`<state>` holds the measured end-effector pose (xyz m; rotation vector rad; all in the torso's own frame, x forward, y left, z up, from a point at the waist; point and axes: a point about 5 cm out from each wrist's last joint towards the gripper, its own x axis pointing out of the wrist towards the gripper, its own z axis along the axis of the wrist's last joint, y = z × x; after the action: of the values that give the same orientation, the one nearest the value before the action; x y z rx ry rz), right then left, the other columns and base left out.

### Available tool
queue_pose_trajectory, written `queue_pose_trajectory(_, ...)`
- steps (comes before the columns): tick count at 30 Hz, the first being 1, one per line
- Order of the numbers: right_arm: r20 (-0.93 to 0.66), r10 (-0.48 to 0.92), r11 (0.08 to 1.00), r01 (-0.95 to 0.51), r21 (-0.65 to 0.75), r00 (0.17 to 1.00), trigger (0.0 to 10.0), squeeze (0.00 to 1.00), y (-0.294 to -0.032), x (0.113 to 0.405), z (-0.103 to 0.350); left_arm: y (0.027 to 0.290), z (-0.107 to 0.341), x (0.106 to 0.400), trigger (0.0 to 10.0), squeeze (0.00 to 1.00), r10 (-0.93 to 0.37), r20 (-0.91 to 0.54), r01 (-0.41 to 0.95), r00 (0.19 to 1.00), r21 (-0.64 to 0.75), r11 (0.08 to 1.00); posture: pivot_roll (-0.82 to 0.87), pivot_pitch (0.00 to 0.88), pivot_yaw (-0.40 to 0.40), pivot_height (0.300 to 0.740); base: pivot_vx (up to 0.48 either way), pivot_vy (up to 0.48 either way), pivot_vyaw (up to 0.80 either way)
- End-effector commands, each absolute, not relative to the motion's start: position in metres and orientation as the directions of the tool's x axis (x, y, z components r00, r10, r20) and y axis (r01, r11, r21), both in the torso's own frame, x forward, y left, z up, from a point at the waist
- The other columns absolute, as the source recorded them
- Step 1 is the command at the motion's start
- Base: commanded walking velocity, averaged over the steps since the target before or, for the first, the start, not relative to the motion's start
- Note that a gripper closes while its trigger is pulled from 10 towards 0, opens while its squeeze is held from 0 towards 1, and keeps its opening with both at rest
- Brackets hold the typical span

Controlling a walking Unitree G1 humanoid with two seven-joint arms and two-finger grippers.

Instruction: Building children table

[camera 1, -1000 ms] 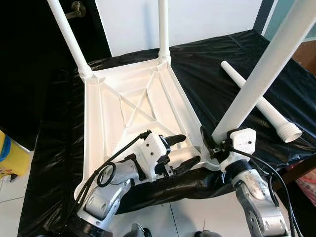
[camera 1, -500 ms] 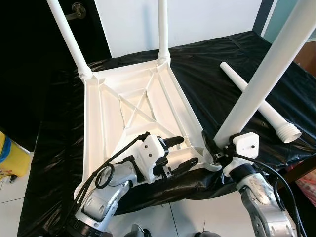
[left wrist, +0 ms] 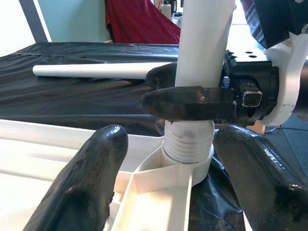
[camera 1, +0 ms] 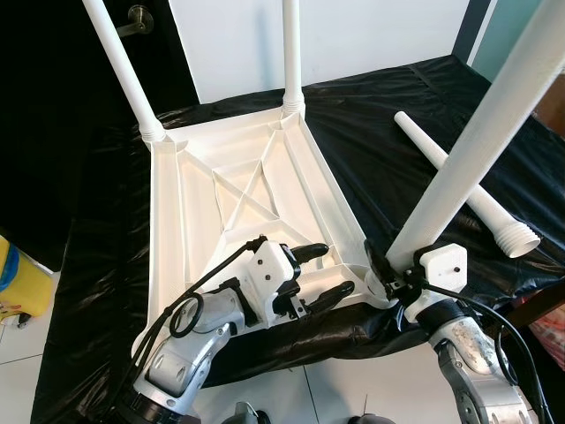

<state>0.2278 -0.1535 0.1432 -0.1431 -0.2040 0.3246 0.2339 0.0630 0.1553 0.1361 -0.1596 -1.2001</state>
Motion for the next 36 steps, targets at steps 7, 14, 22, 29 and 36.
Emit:
queue_pose_trajectory(7, 0.129, 0.402, 0.898, -0.362, -0.251, 0.906, 10.0, 0.00, -0.1491, 0.2292, 0.1324, 0.0646, 0.1579, 0.2336, 10.0, 0.00, -0.943, 0.047, 0.922, 0.329, 0.199, 0.331, -0.07, 0.114, 0.074, 0.740, 0.000, 0.000, 0.00)
queue_pose_trajectory(14, 0.117, 0.477, 0.856, -0.431, -0.285, 0.871, 10.0, 0.00, -0.1457, 0.2268, 0.1292, 0.0669, 0.1598, 0.2337, 10.0, 0.00, -0.940, 0.050, 0.919, 0.338, 0.200, 0.341, -0.07, 0.118, 0.076, 0.740, 0.000, 0.000, 0.00)
queue_pose_trajectory(22, 0.080, 0.518, 0.848, -0.499, -0.176, 0.852, 10.0, 0.00, -0.1449, 0.2314, 0.1272, 0.0669, 0.1613, 0.2337, 10.0, 0.00, -0.941, 0.050, 0.920, 0.333, 0.201, 0.336, -0.07, 0.123, 0.082, 0.740, 0.000, 0.000, 0.00)
queue_pose_trajectory(29, 0.056, 0.493, 0.870, -0.491, -0.048, 0.868, 10.0, 0.00, -0.1471, 0.2361, 0.1275, 0.0670, 0.1614, 0.2322, 10.0, 0.00, -0.942, 0.048, 0.921, 0.331, 0.200, 0.334, -0.07, 0.128, 0.082, 0.740, 0.000, 0.000, 0.00)
queue_pose_trajectory(36, 0.045, 0.488, 0.872, -0.486, -0.054, 0.871, 10.0, 0.00, -0.1467, 0.2350, 0.1251, 0.0669, 0.1613, 0.2313, 10.0, 0.00, -0.941, 0.050, 0.921, 0.333, 0.195, 0.337, -0.07, 0.134, 0.077, 0.740, 0.000, 0.000, 0.00)
